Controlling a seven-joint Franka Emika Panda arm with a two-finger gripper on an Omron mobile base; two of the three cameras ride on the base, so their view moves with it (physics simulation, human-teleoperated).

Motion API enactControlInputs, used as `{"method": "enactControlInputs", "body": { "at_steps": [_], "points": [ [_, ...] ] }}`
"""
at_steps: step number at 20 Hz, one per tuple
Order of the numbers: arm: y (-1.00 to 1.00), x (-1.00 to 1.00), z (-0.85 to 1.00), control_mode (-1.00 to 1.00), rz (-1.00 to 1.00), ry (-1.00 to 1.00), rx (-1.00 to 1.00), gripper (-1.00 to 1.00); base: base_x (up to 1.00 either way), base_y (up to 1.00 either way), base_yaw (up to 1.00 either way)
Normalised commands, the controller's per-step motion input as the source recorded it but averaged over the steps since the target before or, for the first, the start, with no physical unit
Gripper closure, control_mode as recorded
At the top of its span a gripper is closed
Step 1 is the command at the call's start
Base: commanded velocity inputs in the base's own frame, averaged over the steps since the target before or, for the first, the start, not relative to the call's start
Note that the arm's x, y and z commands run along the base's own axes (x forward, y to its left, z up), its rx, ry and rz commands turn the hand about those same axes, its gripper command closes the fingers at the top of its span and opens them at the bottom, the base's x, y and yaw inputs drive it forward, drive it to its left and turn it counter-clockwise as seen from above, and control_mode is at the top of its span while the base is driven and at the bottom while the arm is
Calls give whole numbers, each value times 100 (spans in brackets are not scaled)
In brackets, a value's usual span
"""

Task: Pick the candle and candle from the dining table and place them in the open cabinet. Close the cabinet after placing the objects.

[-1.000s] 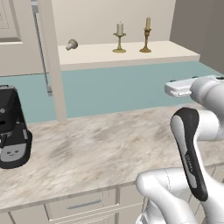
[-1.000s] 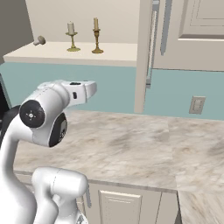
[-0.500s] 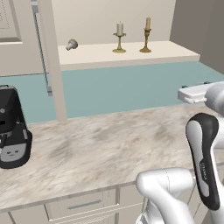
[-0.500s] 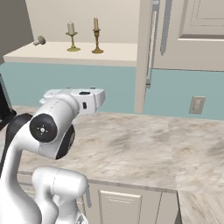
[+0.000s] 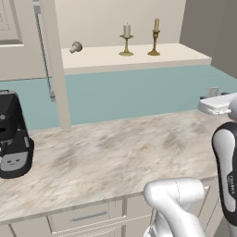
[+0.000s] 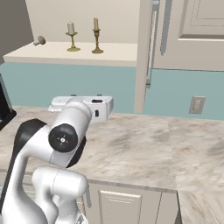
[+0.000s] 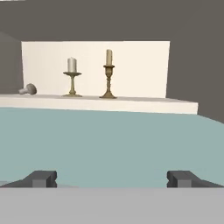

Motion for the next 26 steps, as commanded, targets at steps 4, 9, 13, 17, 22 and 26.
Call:
{"method": "enactControlInputs", "body": {
  "at_steps": [4, 9, 13, 17, 22, 26],
  "points": [
    [-2, 0, -43, -100, 13, 0, 14, -100, 0, 0, 0],
    [-1, -1, -45, -100, 13, -3, 13, -100, 0, 0, 0],
    [-4, -2, -35, -100, 13, -6, 12, -100, 0, 0, 0],
    [-23, 0, -13, -100, 14, -12, 8, -100, 0, 0, 0],
    [-45, 0, 0, -100, 8, -16, 2, -100, 0, 0, 0],
    [-51, 0, 0, -100, 3, -16, 0, -100, 0, 0, 0]
  ]
}}
